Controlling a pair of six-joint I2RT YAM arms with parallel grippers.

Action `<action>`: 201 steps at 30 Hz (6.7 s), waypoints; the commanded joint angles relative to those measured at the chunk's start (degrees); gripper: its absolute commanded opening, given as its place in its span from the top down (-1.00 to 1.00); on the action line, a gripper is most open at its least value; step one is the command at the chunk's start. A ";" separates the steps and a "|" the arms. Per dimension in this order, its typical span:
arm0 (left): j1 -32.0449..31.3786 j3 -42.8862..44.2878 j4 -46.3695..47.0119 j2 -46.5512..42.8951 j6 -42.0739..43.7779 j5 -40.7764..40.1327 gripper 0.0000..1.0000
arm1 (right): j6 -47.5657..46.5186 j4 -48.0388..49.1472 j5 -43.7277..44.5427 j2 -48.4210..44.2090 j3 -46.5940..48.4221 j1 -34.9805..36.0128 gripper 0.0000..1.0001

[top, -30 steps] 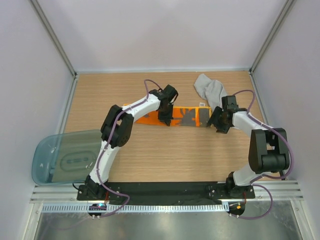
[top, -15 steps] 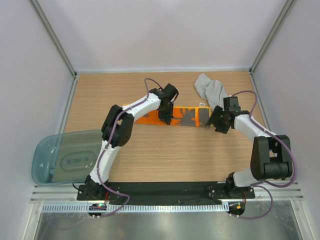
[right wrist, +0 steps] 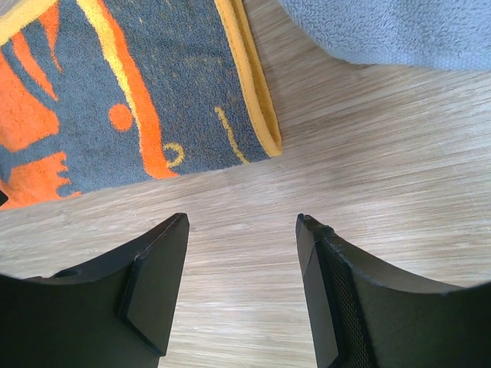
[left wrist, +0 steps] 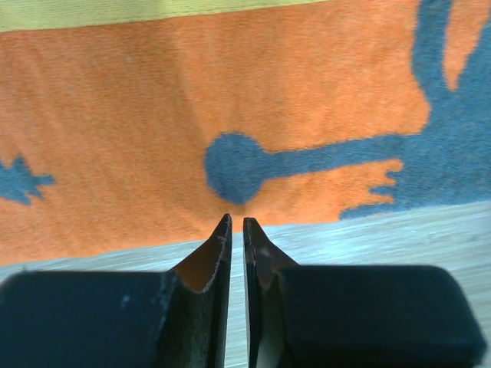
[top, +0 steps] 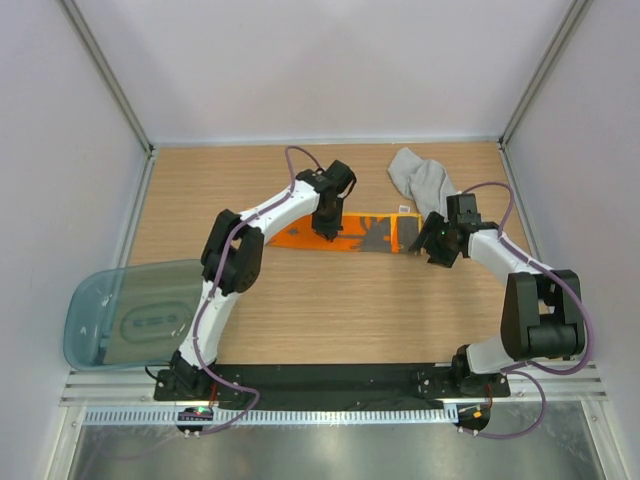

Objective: Roll the towels
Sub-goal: Fold the towel

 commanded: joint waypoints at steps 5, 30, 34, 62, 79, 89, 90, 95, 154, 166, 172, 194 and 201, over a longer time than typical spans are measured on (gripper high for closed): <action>0.77 -1.16 -1.98 0.69 1.44 -1.48 0.82 | 0.62 2.46 -0.23 1.16 0.02 -0.13 -0.30; 0.77 -5.04 -0.75 1.48 1.62 -0.07 0.86 | 5.81 13.09 0.66 11.70 -1.47 -1.18 0.15; 0.77 -4.95 -0.92 1.48 1.27 0.19 0.86 | 5.81 13.45 0.30 11.18 -2.26 -1.18 0.39; -4.32 -9.61 1.37 -3.27 -6.82 10.74 0.82 | -4.30 -3.42 -4.09 7.31 16.80 2.41 0.94; 18.15 -22.78 1.37 -30.67 -3.40 16.20 -0.52 | -2.46 -13.01 1.88 15.30 41.50 26.22 0.94; 22.92 -38.69 -2.59 -54.84 5.30 4.87 -0.64 | 0.53 -14.33 5.13 24.17 53.36 36.86 0.94; 22.92 -40.96 -2.85 -56.60 5.83 2.77 -0.65 | 0.71 -14.33 5.31 24.88 53.89 37.57 0.94; 22.92 -46.78 -2.16 -67.07 8.47 -0.68 -0.76 | 2.20 -13.89 6.19 28.75 57.76 40.91 0.94; 21.08 -52.94 7.16 -64.20 1.36 3.88 -0.87 | 0.71 3.61 -2.60 11.79 19.28 26.77 -0.60; 19.06 -43.01 8.92 -43.63 -0.40 6.88 -0.79 | -0.17 6.76 -4.88 17.59 13.91 25.36 -0.54; 18.71 -44.50 11.55 -40.10 -1.81 7.66 -0.74 | 0.79 10.62 -9.54 19.18 11.72 25.36 -0.39; 16.77 -43.97 12.44 -30.87 -3.30 3.89 0.41 | 4.40 21.97 -13.41 22.34 0.82 26.50 0.36; 16.77 -44.23 11.73 -30.43 -1.28 -0.50 0.99 | 4.49 20.66 -10.78 19.80 -4.01 26.68 0.44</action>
